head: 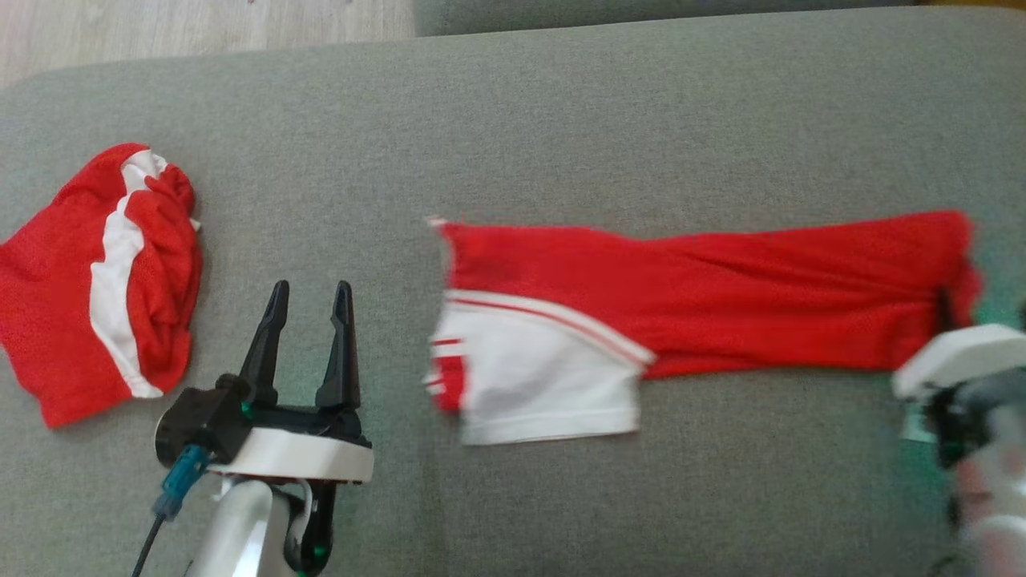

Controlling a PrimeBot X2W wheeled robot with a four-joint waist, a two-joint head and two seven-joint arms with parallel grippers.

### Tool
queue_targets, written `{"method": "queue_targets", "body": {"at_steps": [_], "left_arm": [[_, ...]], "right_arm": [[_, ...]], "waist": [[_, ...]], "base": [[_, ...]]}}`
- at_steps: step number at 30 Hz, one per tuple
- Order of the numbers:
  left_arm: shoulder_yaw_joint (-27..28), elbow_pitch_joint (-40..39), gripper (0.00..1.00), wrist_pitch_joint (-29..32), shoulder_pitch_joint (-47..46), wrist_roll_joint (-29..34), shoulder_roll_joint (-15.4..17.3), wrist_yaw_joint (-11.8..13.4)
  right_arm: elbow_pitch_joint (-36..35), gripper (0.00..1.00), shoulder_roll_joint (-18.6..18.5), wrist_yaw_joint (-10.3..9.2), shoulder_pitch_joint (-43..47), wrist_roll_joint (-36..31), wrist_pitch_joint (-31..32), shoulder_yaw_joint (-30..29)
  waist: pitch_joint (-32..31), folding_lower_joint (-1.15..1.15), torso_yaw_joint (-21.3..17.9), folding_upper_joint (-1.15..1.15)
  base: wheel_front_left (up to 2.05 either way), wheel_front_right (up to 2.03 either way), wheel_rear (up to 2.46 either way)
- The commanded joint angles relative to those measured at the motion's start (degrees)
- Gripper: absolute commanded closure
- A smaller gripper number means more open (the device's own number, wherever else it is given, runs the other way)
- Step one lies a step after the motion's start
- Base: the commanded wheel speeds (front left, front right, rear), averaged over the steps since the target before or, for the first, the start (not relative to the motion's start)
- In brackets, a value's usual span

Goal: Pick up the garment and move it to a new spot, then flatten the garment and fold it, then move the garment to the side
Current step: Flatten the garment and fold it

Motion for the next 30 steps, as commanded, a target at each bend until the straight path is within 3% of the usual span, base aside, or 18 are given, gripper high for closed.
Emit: {"method": "queue_targets", "body": {"at_steps": [1,5,8,16,24,27,30], "left_arm": [[1.9,-1.75,0.0,-0.54,-1.89,0.4,0.14,0.09],[1.84,-1.94,0.0,-0.55,-1.87,0.24,0.14,0.09],[1.86,-1.81,0.0,-0.55,-1.66,0.14,0.14,0.09],[2.47,-1.46,0.0,-0.55,-0.16,-0.26,0.13,0.09],[2.49,-1.18,0.0,-0.55,2.39,-0.69,0.12,0.09],[2.52,-1.17,0.0,-0.55,3.29,-0.89,0.12,0.09],[2.41,-1.23,0.0,-0.55,3.8,-1.14,0.11,0.09]], "right_arm": [[-1.0,1.0,-2.71,-0.06,-1.59,-0.62,-0.66,-0.09],[0.6,1.0,-7.01,-0.06,-2.73,-3.79,-2.6,-4.38],[1.36,1.0,-7.67,-0.06,-3.9,-6.29,-4.19,-7.11],[-1.12,1.0,-1.6,-0.06,-6.31,-10.64,-5.73,-5.26],[-8.65,1.0,6.63,-0.06,-5.11,-8.15,-3.01,6.38],[-12.12,1.0,7.43,-0.06,-2.96,-3.75,-0.67,12.99],[-16.07,1.0,7.51,-0.06,-0.02,5.69,2.27,22.05]], "waist": [[0.05,0.0,0.14,0.0],[0.16,0.0,0.53,0.0],[-0.26,0.0,0.63,0.0],[-4.53,0.0,-0.21,0.0],[-10.25,0.0,-0.33,0.0],[-11.74,0.0,0.3,0.0],[-12.45,0.0,1.31,0.0]], "base": [[0.0,0.0,0.0],[0.0,0.0,0.0],[0.0,0.0,0.0],[0.0,0.0,0.0],[0.0,0.0,0.0],[0.0,0.0,0.0],[0.0,0.0,0.0]]}}
